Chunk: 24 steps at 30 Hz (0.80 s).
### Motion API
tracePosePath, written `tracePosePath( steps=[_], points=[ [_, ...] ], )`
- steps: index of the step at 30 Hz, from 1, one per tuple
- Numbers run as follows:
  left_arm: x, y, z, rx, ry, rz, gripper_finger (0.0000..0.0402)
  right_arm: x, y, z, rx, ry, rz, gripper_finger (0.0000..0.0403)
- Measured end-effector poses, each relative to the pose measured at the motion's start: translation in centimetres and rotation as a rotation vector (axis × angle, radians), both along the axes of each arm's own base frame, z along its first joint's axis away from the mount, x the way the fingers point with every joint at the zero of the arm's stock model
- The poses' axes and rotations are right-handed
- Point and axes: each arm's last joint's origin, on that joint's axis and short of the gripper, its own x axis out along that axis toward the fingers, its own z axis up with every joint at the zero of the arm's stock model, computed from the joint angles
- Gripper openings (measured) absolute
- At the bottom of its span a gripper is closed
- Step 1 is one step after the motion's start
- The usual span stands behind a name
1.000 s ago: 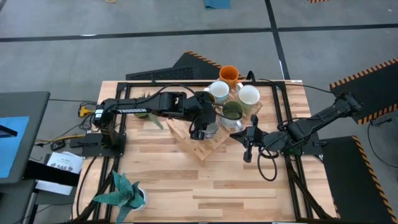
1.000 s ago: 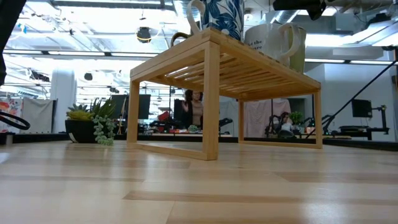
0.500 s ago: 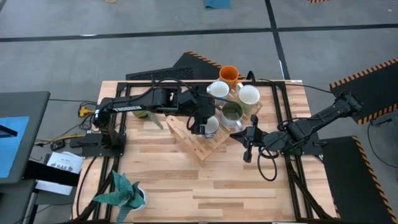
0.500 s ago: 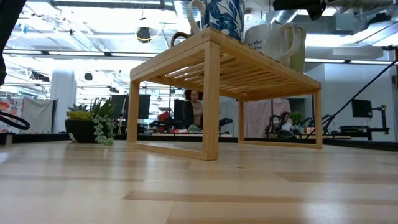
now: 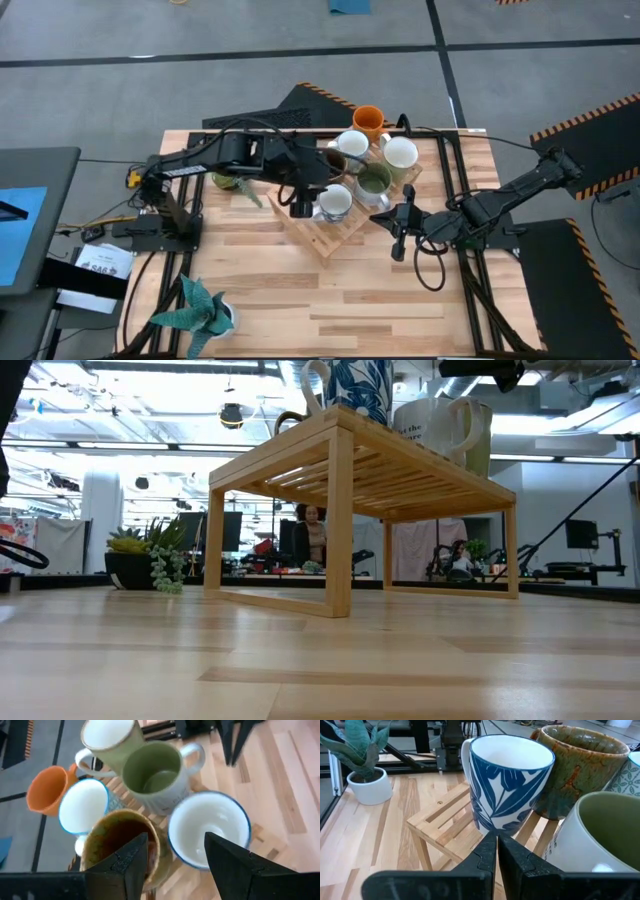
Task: Place coffee mugs
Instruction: Return to Home Position
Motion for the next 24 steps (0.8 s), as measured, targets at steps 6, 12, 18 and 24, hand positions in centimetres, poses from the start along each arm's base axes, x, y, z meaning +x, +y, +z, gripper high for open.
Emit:
tracePosePath(
  steps=[6, 12, 18, 24],
  points=[
    [-1.6, -1.3, -1.5, 0.010, -0.081, -0.047, 0.0183, 0.0, 0.0, 0.0, -0.001, 0.003, 0.001, 0.0044],
    [-6.1, -1.2, -5.8, 0.014, -0.276, -0.055, 0.0183, 0.0, 0.0, 0.0, 0.001, 0.003, 0.004, 0.0044],
    [-12.1, -1.7, -9.2, -0.007, -0.536, -0.108, 0.0183, 0.0, 0.0, 0.0, 0.003, -0.003, 0.003, 0.0044],
    [-17.0, -1.6, -12.1, -0.092, -0.674, -0.086, 0.0183, 0.0, 0.0, 0.1, 0.005, -0.007, 0.003, 0.0044]
  ],
)
